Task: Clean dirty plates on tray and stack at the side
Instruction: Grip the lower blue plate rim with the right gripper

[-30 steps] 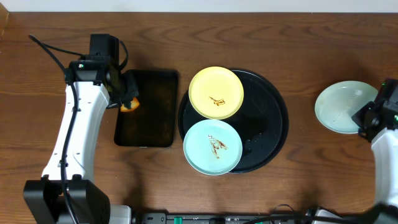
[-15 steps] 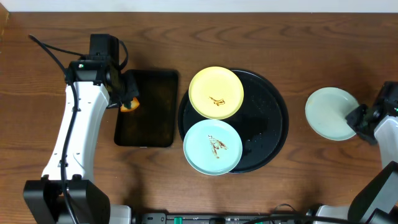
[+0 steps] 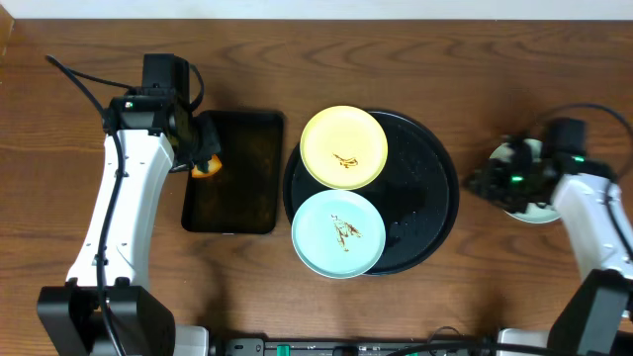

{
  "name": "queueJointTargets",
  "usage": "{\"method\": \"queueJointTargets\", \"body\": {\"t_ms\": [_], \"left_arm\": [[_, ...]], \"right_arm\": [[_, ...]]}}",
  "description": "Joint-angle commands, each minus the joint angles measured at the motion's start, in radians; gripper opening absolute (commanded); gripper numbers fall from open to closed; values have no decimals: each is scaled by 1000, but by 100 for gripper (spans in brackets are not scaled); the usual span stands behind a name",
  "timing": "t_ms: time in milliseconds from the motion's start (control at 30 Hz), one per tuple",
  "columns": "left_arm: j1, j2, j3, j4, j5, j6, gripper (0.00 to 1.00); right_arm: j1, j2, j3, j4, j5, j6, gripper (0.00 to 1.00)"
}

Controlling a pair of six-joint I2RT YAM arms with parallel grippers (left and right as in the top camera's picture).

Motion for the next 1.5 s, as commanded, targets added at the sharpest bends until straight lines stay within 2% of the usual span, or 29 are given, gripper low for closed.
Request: {"method": "queueJointTargets", "body": {"t_ms": [0, 167, 300, 467, 700, 900, 1033, 1133, 1467], "left_arm": [[5, -9, 5, -1, -7, 16, 8], [5, -9, 5, -11, -3, 15, 8], [3, -9, 4, -18, 49, 16, 8], [1, -9, -3, -18, 129, 16, 8], [-53, -9, -5, -18, 146, 16, 8], [-122, -9, -5, -18, 146, 16, 8], [-170, -8, -10, -18, 146, 16, 8], [-224, -8, -33, -18, 146, 16, 8], [-455, -7, -108, 25, 151, 16, 8]], "right_arm": [[160, -18, -11, 0, -53, -42, 55], [336, -15, -48, 30, -12, 0, 50], [447, -14, -92, 66, 87, 91, 49], [547, -13, -149, 151, 81, 148, 44], [662, -13, -217, 241, 90, 231, 42], [690, -13, -251, 249, 142, 311, 34], [689, -13, -252, 249, 141, 311, 20], [689, -13, -252, 251, 152, 311, 1], [622, -13, -247, 259, 320, 308, 1]]}}
